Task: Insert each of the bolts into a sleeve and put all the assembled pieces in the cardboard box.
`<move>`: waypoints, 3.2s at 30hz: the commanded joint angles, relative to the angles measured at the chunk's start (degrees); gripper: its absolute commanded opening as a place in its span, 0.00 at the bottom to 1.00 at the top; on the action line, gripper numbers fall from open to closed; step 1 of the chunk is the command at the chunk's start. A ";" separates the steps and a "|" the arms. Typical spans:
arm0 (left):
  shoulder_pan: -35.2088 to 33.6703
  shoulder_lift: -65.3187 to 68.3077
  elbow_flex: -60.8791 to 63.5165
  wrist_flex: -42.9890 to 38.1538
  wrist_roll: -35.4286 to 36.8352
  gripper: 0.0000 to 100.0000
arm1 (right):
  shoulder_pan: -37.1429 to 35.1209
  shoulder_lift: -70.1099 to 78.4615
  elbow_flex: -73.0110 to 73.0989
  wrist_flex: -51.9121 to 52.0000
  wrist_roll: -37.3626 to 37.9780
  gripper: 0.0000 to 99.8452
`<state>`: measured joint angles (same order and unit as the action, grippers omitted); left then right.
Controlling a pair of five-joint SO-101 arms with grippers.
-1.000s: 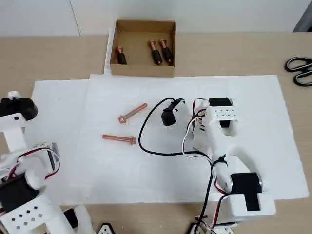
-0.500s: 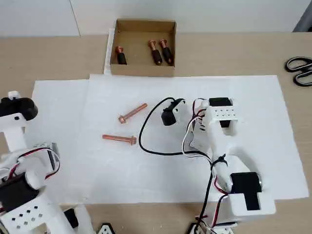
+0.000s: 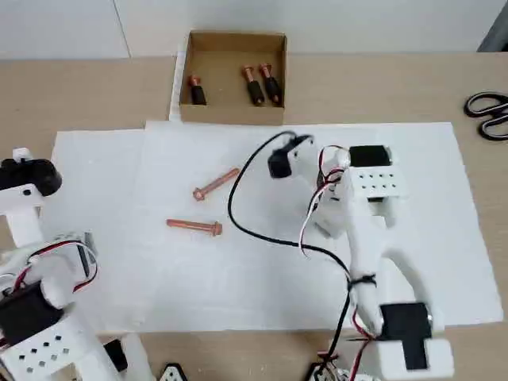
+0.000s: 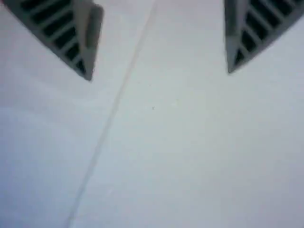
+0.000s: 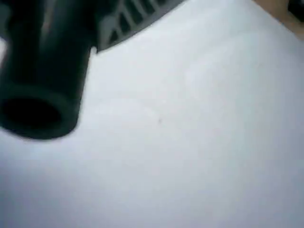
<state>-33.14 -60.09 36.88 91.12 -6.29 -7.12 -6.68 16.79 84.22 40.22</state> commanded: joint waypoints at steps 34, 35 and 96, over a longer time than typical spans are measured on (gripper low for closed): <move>0.26 -0.53 -0.22 -0.44 0.00 0.17 | 8.40 12.26 -2.37 -24.31 -18.73 0.13; 0.26 -0.53 -0.22 -0.44 0.00 0.17 | 8.40 12.26 -2.37 -24.31 -18.73 0.13; 0.26 -0.53 -0.22 -0.44 0.00 0.17 | 8.57 32.57 -13.10 -23.87 -19.78 0.00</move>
<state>-33.14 -60.09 36.88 91.12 -6.29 0.70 23.30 3.78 60.57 20.79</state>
